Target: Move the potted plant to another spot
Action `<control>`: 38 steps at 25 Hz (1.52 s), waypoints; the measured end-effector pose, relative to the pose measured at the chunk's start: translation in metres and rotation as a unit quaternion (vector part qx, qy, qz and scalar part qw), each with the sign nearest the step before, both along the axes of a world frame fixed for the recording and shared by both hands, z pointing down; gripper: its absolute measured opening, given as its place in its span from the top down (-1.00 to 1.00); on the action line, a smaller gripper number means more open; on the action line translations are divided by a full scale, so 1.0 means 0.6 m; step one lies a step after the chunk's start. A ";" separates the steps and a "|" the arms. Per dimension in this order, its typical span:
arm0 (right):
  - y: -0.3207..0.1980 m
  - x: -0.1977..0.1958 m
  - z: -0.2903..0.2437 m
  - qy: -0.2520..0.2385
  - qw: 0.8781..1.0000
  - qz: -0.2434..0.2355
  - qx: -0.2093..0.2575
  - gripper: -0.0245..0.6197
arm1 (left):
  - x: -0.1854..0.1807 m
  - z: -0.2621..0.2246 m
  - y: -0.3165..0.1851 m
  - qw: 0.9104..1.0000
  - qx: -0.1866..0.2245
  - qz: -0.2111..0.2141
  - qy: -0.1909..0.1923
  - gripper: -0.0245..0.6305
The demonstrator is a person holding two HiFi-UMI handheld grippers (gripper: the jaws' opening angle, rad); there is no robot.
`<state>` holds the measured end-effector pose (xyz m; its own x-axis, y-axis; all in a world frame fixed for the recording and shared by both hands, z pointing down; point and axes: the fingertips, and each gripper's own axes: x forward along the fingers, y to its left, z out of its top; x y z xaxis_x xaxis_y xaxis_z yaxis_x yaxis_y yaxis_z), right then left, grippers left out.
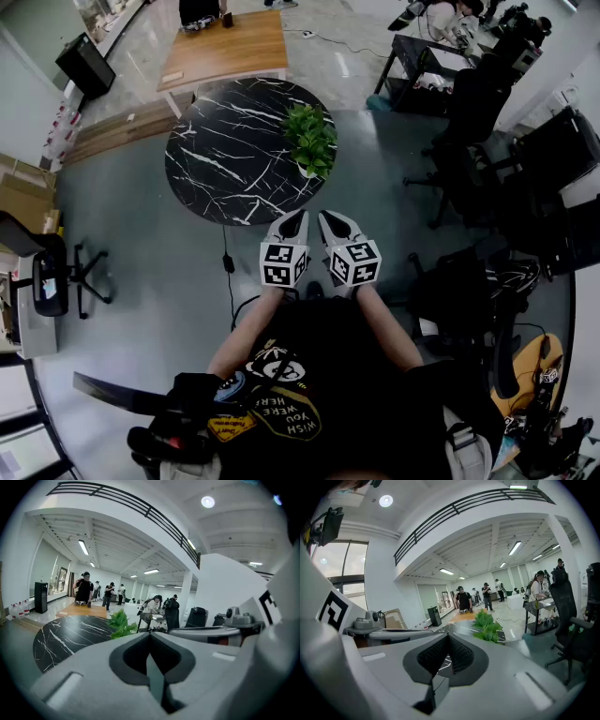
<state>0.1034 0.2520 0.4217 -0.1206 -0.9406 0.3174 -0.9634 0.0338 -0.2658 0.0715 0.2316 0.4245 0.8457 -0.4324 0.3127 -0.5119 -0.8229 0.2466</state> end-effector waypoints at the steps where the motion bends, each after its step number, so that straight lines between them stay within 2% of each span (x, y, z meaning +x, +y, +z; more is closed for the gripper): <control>1: -0.003 0.002 -0.001 0.001 1.000 0.000 0.001 0.92 | 0.001 -0.002 -0.003 1.000 0.001 0.000 0.000 0.91; 9: -0.012 -0.001 -0.003 0.001 1.000 -0.002 0.005 0.92 | -0.005 -0.005 -0.015 1.000 0.001 -0.006 0.002 0.91; 16: -0.025 0.013 0.022 -0.017 0.999 0.028 -0.006 0.92 | -0.020 0.004 -0.027 1.000 0.001 -0.006 0.006 0.92; 25: -0.042 -0.011 0.065 -0.004 0.999 0.041 -0.017 0.92 | -0.037 0.039 -0.046 1.000 -0.006 0.029 0.006 0.92; 30: -0.067 0.007 0.116 0.010 0.999 0.051 -0.008 0.91 | -0.015 0.090 -0.076 0.998 -0.003 0.064 -0.002 0.91; 34: -0.101 0.042 0.202 0.030 0.998 0.060 -0.016 0.91 | 0.013 0.132 -0.109 0.997 0.000 0.079 -0.008 0.91; 38: -0.153 0.080 0.283 0.019 0.997 0.073 -0.034 0.63 | 0.039 0.194 -0.162 0.997 -0.010 0.070 -0.025 0.92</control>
